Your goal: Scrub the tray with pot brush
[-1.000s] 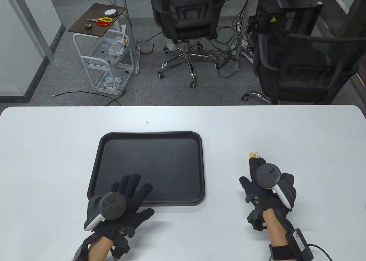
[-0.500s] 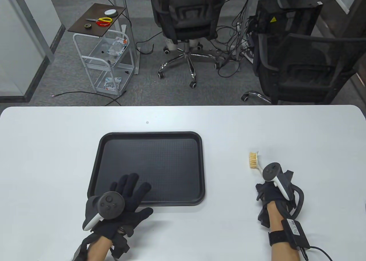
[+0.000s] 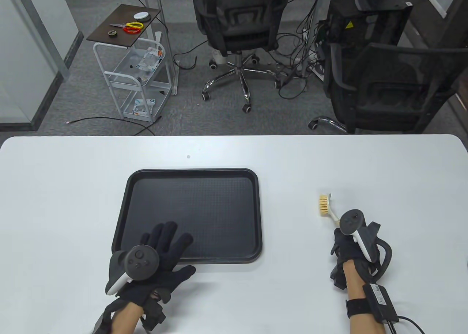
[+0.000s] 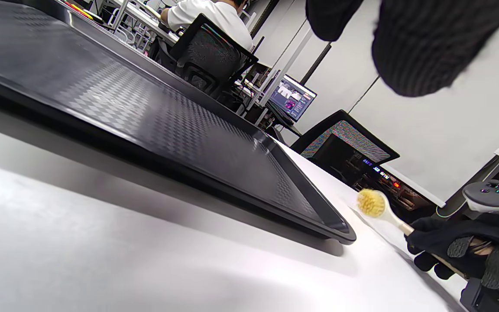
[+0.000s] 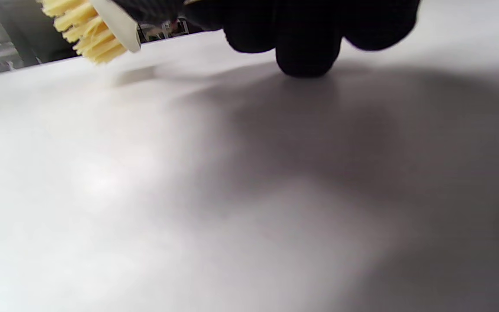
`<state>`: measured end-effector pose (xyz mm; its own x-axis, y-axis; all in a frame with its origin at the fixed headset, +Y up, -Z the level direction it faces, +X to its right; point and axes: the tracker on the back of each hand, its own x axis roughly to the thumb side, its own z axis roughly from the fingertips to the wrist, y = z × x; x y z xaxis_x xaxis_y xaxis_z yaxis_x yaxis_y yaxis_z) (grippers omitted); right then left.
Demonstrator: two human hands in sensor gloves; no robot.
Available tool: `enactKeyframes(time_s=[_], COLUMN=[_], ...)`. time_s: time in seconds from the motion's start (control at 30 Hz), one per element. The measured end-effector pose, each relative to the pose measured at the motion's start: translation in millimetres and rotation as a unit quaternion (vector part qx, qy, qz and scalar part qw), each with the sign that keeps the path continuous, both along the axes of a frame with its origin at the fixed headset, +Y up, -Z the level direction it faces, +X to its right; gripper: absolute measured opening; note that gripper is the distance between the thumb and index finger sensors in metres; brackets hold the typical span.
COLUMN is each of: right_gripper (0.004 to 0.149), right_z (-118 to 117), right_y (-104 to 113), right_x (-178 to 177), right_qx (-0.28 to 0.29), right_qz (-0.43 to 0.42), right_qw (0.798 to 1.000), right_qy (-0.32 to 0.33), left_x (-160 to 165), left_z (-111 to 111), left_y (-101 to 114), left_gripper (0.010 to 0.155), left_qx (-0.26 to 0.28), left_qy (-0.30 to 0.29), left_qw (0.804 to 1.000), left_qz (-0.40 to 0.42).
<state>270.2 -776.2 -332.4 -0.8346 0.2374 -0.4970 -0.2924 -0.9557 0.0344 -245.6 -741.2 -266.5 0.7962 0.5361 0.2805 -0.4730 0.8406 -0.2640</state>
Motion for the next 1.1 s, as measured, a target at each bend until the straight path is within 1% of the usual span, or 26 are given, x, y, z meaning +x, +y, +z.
enactKeyframes(time_s=[0.13, 0.23, 0.47, 0.57, 0.67, 0.7, 0.83, 0.93, 1.1], right_gripper=[0.052, 0.052, 0.054, 0.054, 0.055, 0.055, 0.055, 0.056, 0.056], right_z=[3.3, 6.0, 17.5, 27.6, 41.4, 46.6, 64.5, 74.8, 81.1], right_y=[21.1, 38.6, 87.6, 105.2, 115.4, 117.2, 116.7, 108.1, 85.1], right_x=[-7.3, -19.4, -61.0, -81.6, -100.4, -107.0, -124.0, -130.5, -132.0], right_qx=[0.044, 0.072, 0.132, 0.174, 0.209, 0.225, 0.242, 0.241, 0.250], right_qz=[-0.034, -0.048, -0.067, -0.081, -0.094, -0.096, -0.101, -0.108, -0.109], right_qw=[0.998, 0.995, 0.983, 0.970, 0.954, 0.947, 0.930, 0.923, 0.918], right_qy=[0.017, 0.041, 0.109, 0.152, 0.194, 0.211, 0.257, 0.279, 0.288], left_x=[0.6, 0.8, 2.5, 3.2, 3.6, 3.6, 3.2, 2.8, 2.4], left_z=[0.0, 0.2, 0.7, 1.0, 1.3, 1.3, 1.6, 1.1, -0.4], left_y=[-0.5, -0.7, -1.6, -1.8, -2.0, -1.9, -1.5, -1.9, -3.7], left_gripper=[0.081, 0.081, 0.081, 0.081, 0.081, 0.081, 0.081, 0.081, 0.081], left_qx=[-0.001, -0.003, -0.005, -0.004, -0.003, -0.003, -0.003, -0.005, -0.012], left_qy=[-0.002, -0.002, -0.007, -0.009, -0.010, -0.010, -0.008, -0.005, 0.000], left_qw=[1.000, 1.000, 1.000, 1.000, 1.000, 1.000, 1.000, 1.000, 1.000], left_qz=[-0.001, 0.000, 0.002, 0.002, 0.000, 0.000, 0.001, 0.001, -0.002])
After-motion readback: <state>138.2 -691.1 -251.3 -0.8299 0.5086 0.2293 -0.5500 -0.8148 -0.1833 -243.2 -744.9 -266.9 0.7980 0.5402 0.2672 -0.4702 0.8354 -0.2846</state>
